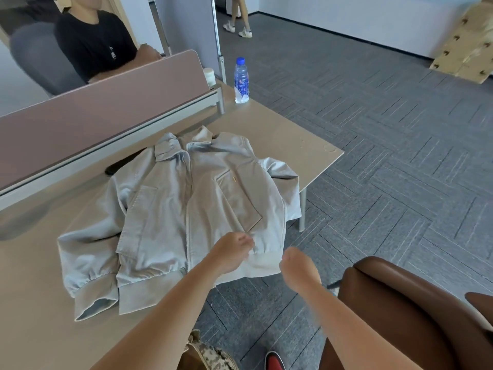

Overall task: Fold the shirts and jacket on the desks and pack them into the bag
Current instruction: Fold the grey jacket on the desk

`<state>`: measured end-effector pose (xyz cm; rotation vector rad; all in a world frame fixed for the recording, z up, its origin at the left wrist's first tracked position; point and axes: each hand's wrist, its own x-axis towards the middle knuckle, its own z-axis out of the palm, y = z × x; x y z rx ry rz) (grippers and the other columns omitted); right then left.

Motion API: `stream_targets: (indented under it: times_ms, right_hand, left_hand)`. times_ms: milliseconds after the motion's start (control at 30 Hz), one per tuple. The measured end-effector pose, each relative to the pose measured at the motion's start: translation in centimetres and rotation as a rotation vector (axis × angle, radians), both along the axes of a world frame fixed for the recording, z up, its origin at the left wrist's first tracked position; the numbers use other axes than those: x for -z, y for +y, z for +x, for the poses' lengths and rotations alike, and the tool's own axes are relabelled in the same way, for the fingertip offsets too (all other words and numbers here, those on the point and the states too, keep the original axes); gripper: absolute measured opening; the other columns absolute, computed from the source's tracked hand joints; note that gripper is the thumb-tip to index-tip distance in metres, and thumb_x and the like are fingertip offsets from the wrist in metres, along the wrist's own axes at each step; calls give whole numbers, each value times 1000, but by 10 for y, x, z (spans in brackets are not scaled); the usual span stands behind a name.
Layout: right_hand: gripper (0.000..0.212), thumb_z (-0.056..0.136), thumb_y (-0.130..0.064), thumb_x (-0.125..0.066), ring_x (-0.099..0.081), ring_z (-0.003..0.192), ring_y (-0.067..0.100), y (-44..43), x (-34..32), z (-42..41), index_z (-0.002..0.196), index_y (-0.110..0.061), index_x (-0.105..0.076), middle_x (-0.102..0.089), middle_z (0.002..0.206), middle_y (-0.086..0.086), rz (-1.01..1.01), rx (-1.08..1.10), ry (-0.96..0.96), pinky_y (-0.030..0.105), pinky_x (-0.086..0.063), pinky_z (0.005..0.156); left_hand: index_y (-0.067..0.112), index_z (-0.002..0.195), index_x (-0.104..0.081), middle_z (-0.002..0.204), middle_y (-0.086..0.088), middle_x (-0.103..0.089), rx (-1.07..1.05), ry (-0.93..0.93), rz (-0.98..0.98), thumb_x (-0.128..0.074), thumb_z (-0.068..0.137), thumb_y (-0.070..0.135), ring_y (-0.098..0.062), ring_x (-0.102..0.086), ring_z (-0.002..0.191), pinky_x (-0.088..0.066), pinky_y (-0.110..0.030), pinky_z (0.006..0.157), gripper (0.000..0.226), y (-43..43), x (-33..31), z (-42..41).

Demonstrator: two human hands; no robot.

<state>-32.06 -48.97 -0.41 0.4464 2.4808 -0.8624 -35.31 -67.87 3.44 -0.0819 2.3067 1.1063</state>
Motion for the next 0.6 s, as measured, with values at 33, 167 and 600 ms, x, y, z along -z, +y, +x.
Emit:
stream_targets:
  times_ms: [33,167,600]
  right_hand:
    - [23,95,-7,-40,-51,67,15,-3,-12,-4,112,-13,-54,-56,88,-3,-28,9,36,26,-36,53]
    - [17,95,-9,-41,-54,70,20,-8,-63,-18,99,-16,-55,-61,88,0,-108,67,129,29,-40,58]
    - [16,94,-13,-40,-50,69,24,17,-90,-184,86,-9,-54,-60,82,7,-105,86,258,32,-36,57]
  left_hand:
    - [15,117,-64,104,-1,-72,-49,28,49,-51,98,41,-13,-70,90,-54,-50,90,35,-2,-9,0]
    - [19,94,-69,87,-6,-75,-148,93,181,-54,92,35,-15,-72,79,-55,-54,86,22,-11,-55,-4]
    - [31,70,-69,69,-2,-70,-234,185,154,-53,70,35,-25,-67,71,-56,-46,80,16,2,-80,-148]
